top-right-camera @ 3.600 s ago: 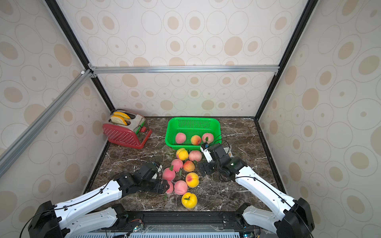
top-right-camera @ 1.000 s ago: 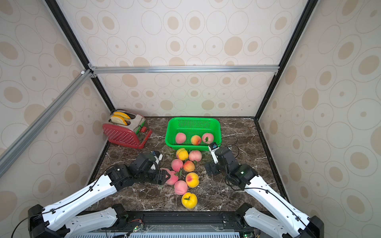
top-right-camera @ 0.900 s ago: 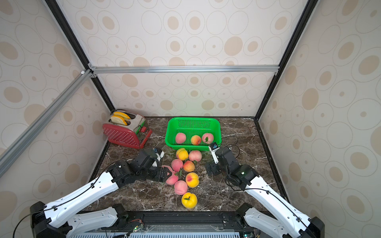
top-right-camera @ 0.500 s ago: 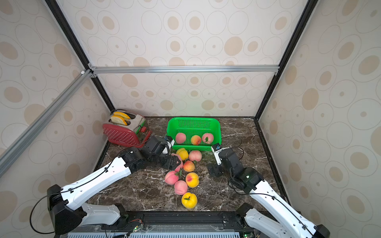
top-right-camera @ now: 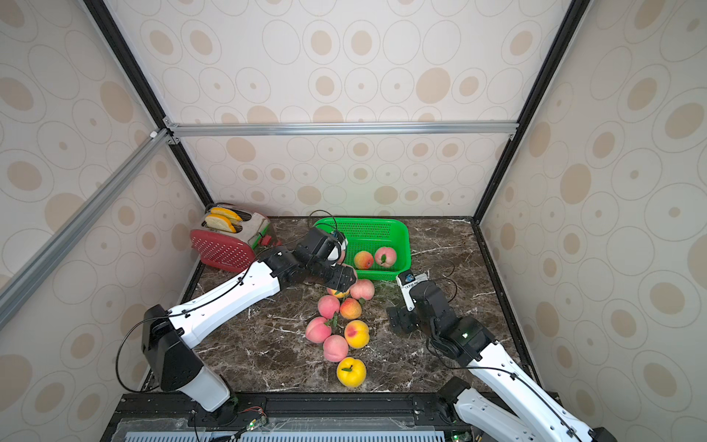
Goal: Put the peaches into the basket
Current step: Place the peach in the basket.
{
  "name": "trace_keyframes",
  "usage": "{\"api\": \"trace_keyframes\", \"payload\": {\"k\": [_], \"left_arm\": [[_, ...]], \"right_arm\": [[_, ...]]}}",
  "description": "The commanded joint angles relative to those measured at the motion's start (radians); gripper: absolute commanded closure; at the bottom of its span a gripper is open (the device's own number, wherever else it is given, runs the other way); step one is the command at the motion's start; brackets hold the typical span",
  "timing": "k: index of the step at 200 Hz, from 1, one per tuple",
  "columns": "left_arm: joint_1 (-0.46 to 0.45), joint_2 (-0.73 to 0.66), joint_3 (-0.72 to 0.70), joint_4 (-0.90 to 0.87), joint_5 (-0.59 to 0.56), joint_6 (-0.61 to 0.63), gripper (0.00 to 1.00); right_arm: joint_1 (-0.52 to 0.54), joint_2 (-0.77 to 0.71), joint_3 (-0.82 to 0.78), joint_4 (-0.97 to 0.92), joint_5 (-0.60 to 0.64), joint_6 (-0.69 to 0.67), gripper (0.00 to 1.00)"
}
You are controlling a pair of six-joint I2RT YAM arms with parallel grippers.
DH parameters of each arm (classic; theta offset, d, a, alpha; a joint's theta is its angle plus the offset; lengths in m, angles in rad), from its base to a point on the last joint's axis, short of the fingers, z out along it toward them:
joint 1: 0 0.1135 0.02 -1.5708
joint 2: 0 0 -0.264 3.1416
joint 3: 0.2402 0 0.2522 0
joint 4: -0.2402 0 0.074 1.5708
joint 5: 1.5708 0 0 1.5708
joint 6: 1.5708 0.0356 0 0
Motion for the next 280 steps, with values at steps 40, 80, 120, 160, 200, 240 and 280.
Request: {"api": "trace_keyframes", "payload": {"k": [40,80,120,160,200,240,280], "left_arm": [[0.125,0.326,0.396,-0.045,-0.041,0.083,0.43],[0.162,0.523,0.63,-0.114,-0.023,0.09,0.43],[0.161,0.586,0.662,-0.124,-0.012,0.09,0.42],[0.161,0.584,0.586,-0.096,-0.001,0.089,0.41],[0.162,0.602,0.565,-0.085,0.001,0.092,0.41],[0.163,0.63,0.595,-0.1,-0.006,0.109,0.4],[0.163,0.652,0.594,-0.102,0.002,0.108,0.39]], "right_arm": [[0.003,-0.017,-0.002,-0.022,0.005,0.009,0.0],[0.001,-0.034,0.0,-0.031,0.024,0.0,0.0],[0.001,-0.04,0.0,-0.039,0.045,-0.01,0.0],[0.001,-0.041,0.0,-0.036,0.05,-0.014,0.0],[0.0,-0.036,0.0,-0.031,0.045,-0.013,0.0],[0.001,-0.036,-0.01,-0.031,0.042,-0.011,0.0],[0.0,-0.04,-0.026,-0.021,0.033,-0.001,0.0]]}}
